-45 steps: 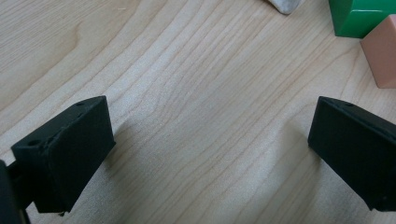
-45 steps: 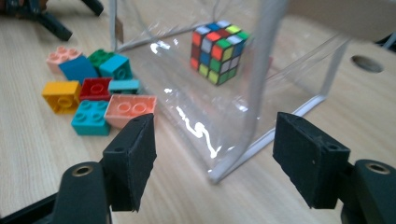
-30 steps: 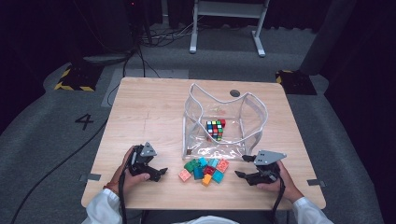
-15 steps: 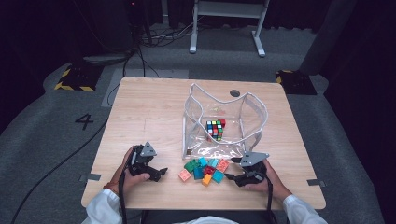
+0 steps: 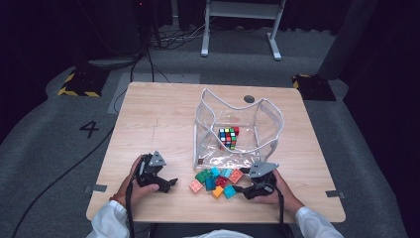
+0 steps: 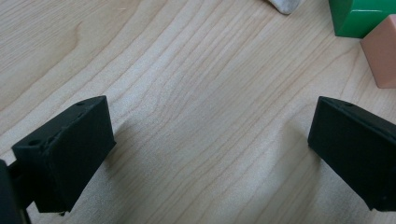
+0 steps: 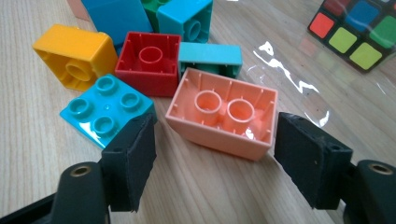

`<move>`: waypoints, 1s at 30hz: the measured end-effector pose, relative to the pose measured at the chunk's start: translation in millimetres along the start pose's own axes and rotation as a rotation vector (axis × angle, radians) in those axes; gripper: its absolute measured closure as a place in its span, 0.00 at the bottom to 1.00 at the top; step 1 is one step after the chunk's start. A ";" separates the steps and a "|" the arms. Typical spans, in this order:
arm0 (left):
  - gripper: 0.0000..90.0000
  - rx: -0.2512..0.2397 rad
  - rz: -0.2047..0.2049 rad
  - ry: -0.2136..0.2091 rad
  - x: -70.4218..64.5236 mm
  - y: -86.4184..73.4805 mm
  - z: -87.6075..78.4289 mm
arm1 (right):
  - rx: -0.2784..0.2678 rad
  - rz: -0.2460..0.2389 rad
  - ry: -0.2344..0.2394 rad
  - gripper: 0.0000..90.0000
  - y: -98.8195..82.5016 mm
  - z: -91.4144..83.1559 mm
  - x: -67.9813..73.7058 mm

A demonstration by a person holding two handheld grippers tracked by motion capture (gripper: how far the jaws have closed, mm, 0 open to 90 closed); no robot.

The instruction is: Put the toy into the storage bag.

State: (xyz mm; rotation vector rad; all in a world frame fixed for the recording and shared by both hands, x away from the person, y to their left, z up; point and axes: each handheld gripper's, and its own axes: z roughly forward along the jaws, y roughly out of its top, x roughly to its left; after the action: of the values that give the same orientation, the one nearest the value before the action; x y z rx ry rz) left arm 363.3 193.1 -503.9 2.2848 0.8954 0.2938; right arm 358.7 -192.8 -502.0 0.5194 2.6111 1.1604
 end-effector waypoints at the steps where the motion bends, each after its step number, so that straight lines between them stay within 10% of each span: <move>1: 0.00 0.000 0.000 0.000 0.1 0.0 0.0 | 0.002 0.008 -0.003 0.32 0.8 0.4 0.6; 30: 0.00 0.000 0.000 0.000 0.0 0.0 0.0 | -0.035 0.001 -0.045 0.48 -4.5 -24.9 -4.5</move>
State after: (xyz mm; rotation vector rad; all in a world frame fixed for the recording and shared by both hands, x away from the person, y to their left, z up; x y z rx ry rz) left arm 363.3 193.2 -504.0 2.2847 0.8953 0.2941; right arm 353.0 -214.1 -488.6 0.5328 2.5481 1.1789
